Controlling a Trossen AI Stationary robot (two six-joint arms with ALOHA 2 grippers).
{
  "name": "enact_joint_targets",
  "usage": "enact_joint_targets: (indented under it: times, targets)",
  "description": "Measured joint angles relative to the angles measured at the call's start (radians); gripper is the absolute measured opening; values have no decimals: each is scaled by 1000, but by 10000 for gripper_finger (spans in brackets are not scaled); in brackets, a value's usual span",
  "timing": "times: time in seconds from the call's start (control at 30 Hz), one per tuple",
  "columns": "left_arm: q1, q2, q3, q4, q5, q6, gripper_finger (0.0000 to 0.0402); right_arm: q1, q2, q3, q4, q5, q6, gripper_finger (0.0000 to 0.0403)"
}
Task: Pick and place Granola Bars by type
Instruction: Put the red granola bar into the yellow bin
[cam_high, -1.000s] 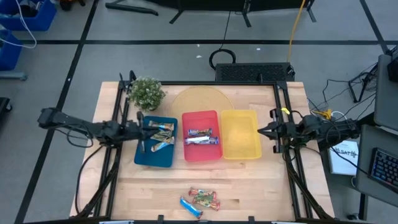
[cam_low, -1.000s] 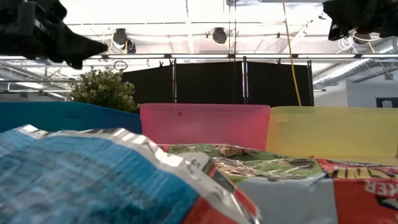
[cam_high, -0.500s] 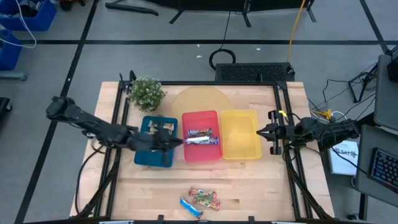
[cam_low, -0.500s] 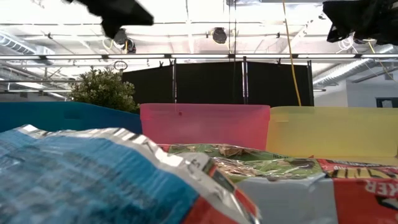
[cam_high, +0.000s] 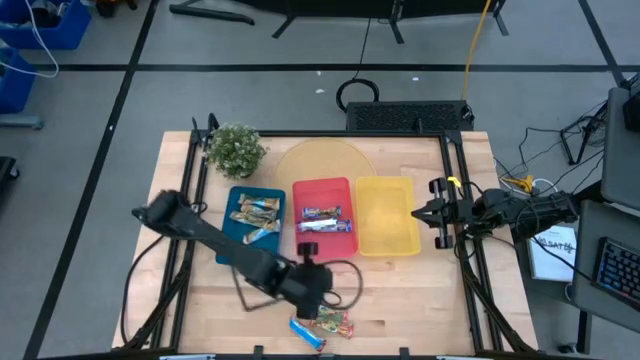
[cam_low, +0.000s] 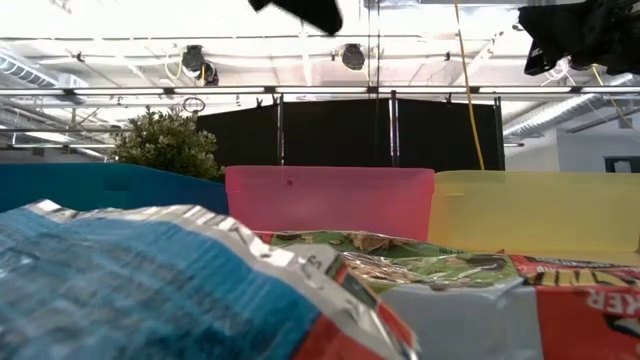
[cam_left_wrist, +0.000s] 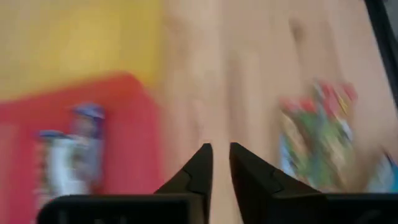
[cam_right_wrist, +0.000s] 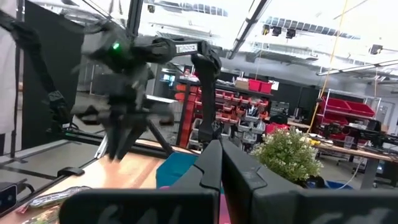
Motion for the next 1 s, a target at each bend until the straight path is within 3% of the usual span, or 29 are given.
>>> enact_joint_targets:
  times: [0.17,0.37,0.47,0.57,1.0]
  targets:
    - [-20,119,48,-36,164,58,133,0,0,0,-1,0,18,0]
    - [-19,169,53,-43,332,46,232,0,0,0,0,0,23,0]
    - [-26,172,52,-42,360,65,262,0,0,0,0,1,18,0]
    - [-29,189,53,-70,303,69,272,0,0,0,2,1,17,0]
    - [-9,292,51,-63,341,57,273,0,17,0,-7,3,19,0]
